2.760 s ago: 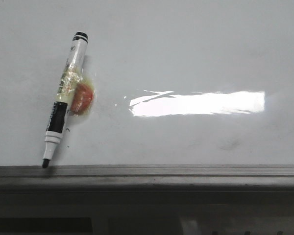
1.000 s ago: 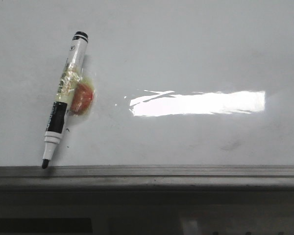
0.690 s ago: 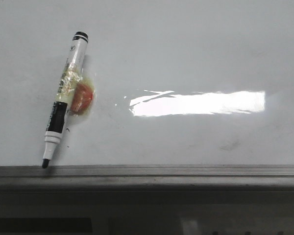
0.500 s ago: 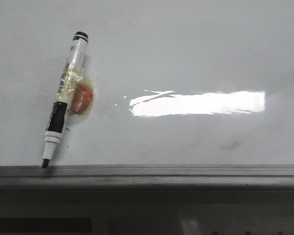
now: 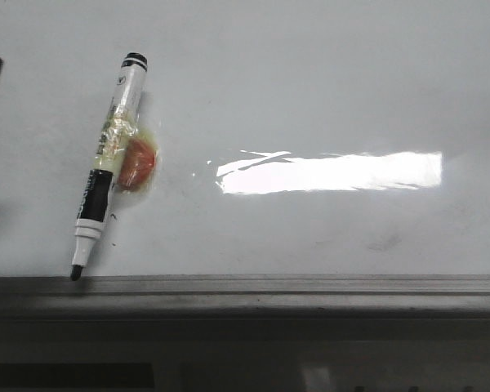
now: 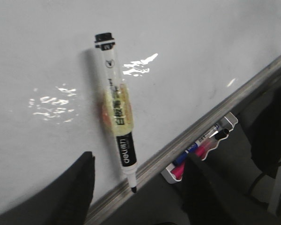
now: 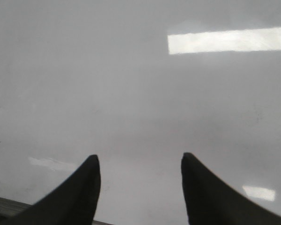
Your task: Write number 7 on whiteboard
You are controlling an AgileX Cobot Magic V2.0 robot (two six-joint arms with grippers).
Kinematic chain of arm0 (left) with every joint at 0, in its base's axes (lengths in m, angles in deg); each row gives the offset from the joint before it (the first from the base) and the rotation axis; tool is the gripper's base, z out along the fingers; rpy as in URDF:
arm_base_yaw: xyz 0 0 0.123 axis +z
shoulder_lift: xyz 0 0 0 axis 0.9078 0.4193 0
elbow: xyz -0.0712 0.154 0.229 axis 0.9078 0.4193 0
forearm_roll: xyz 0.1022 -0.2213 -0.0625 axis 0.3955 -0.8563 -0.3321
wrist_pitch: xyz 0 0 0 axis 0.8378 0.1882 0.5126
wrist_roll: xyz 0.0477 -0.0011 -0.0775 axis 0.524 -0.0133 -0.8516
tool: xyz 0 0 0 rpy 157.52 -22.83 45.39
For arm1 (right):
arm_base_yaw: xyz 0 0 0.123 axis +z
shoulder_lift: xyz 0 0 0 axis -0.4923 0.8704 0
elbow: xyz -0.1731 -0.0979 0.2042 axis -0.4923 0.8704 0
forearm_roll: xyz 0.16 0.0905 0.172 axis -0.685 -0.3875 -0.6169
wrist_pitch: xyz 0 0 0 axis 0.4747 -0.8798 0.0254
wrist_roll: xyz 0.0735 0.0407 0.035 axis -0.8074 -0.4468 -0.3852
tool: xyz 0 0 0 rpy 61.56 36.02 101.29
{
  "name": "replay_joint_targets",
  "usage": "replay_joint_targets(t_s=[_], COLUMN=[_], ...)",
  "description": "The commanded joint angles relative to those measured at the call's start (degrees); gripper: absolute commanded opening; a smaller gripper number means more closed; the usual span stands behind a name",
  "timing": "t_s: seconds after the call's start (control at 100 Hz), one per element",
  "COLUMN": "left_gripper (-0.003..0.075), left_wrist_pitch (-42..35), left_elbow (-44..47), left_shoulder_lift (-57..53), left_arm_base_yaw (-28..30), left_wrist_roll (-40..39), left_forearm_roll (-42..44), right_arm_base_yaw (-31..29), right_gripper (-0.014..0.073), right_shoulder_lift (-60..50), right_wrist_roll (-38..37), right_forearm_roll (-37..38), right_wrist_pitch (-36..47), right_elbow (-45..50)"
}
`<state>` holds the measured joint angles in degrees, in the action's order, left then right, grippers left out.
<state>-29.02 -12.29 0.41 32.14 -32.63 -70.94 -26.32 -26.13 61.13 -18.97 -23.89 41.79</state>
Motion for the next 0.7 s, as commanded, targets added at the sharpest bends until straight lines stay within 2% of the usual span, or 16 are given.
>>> replay_joint_targets(t_s=[0.0, 0.24, 0.48, 0.55, 0.69], left_gripper=[0.0388, 0.0388, 0.0369, 0.0296, 0.0025], left_wrist_pitch=[-6.18, -15.90, -18.06, -18.42, -18.56], left_elbow=[-2.10, -2.10, -2.10, -2.10, -2.10], left_shoulder_lift=[2.73, 12.08, 18.90, 19.98, 20.56], left_arm_base_yaw=[-2.91, -8.00, -8.31, -8.31, -8.31], left_wrist_roll=[0.11, 0.11, 0.11, 0.11, 0.00], left_forearm_roll=[-3.73, -6.01, -6.10, -6.10, -6.34], right_arm_base_yaw=[-0.24, -0.24, -0.24, -0.24, -0.24], right_gripper=[0.0354, 0.0354, 0.0354, 0.0354, 0.0354], right_shoulder_lift=[1.20, 1.20, 1.20, 1.20, 1.20], right_wrist_roll=[0.66, 0.66, 0.66, 0.66, 0.66], right_forearm_roll=[-0.95, -0.95, -0.95, -0.95, -0.95], right_wrist_pitch=[4.30, 4.40, 4.40, 4.52, 4.81], right_elbow=[-1.96, -1.96, -1.96, -1.96, -1.96])
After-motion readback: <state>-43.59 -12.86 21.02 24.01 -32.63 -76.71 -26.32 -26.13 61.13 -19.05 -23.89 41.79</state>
